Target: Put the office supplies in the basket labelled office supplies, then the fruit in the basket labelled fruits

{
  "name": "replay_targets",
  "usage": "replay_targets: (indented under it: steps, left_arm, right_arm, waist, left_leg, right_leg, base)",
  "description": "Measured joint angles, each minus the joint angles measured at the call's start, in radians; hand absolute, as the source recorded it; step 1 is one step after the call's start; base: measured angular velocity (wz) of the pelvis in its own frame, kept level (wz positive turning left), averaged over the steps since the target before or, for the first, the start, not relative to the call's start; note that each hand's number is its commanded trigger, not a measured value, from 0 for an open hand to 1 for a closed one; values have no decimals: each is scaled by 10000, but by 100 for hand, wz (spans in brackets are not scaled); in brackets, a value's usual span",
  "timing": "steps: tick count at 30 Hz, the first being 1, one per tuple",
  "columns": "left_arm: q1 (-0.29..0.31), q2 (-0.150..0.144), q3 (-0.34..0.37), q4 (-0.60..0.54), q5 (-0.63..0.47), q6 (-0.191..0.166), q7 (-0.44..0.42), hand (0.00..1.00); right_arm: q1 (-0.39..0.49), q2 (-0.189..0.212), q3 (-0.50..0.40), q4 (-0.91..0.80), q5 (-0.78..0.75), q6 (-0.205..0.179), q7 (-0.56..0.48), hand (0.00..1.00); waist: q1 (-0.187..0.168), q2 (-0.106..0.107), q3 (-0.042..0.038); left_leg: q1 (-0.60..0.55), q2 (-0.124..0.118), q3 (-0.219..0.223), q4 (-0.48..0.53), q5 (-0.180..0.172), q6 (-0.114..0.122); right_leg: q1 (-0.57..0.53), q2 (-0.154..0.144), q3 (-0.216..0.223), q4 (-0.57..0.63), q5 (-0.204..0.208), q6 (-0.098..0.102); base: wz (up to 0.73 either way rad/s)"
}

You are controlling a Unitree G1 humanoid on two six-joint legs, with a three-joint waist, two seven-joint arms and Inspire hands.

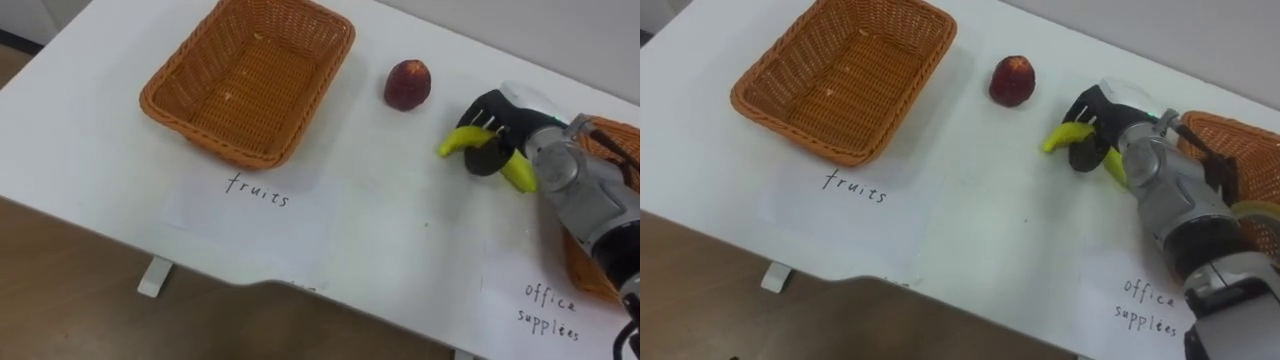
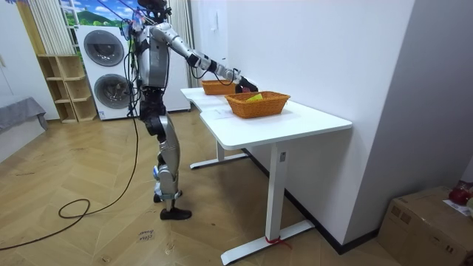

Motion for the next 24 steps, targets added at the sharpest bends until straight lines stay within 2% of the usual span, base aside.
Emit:
replay_targets:
  steps: [10, 12, 16, 21, 24]
  left_arm:
    - [19, 7, 6, 12, -3, -162, -192, 0]
    - [16, 7, 7, 12, -3, -162, -192, 0]
    - [3, 6, 8, 12, -49, -162, -193, 0]
    - [59, -10, 15, 6, -60, -219, -228, 0]
    - [131, -76, 168, -1, -54, -256, -221, 0]
  right_arm:
    - [0, 12, -6, -143, 83, -31, 122, 100]
    - [3, 22, -5, -302, 80, -25, 234, 100]
    - [108, 14, -16, -595, 67, -1, 315, 100]
    - [547, -13, -39, -1826, -62, 1, 522, 100]
    - [798, -14, -36, -3023, -118, -126, 909, 100]
  waist:
    - [-22, -3, 51]
    - [-33, -7, 85]
    - [-56, -17, 81]
    - [-131, -52, 54]
    - [-352, -71, 37]
  left_leg:
    - [13, 2, 26, -11, -1, -1]
    - [-3, 2, 41, -5, 0, -1]
    - [9, 2, 42, -2, -1, -3]
    - [87, 5, 119, -53, 2, -2]
    - [101, 7, 126, 0, 6, 2]
  right_leg:
    - [20, 3, 72, 1, 0, 1]
    - [21, 5, 104, 3, -1, 1]
    - [18, 5, 107, 2, -1, 1]
    - [14, 7, 180, 11, -1, 1]
    - [28, 1, 177, 9, -1, 1]
  base:
    - [0]
    - [0]
    - [0]
    - [-4]
    - [0]
